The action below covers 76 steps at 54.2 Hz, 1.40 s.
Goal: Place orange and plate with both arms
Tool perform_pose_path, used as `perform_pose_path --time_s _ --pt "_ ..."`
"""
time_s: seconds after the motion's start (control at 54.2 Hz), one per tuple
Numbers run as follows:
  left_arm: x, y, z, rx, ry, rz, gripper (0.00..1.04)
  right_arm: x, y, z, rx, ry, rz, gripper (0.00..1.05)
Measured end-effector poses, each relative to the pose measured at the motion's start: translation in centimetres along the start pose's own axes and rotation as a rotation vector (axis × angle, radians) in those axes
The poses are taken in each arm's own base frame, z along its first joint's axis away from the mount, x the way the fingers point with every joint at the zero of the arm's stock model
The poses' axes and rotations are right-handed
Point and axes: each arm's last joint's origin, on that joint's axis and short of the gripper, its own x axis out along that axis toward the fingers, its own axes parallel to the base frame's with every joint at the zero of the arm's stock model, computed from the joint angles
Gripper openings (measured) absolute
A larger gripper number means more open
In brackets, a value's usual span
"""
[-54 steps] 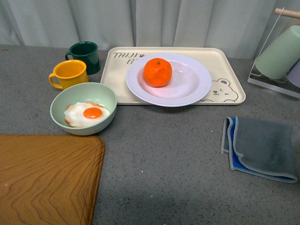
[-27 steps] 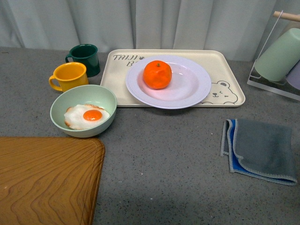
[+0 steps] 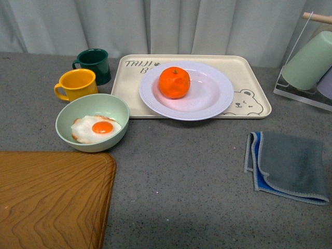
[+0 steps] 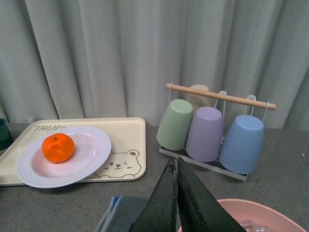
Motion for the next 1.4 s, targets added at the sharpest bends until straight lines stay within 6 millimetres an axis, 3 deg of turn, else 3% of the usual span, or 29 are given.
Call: perform_pose_path --time_s 0.885,1.401 --pt "0.0 0.0 0.0 0.0 0.0 0.0 0.98 -1.9 0.0 -0.3 0.0 0.005 0.003 0.01" --pt "0.0 0.0 0.0 0.0 0.0 0.0 0.98 -1.9 0.0 -0.3 0.0 0.004 0.003 0.85"
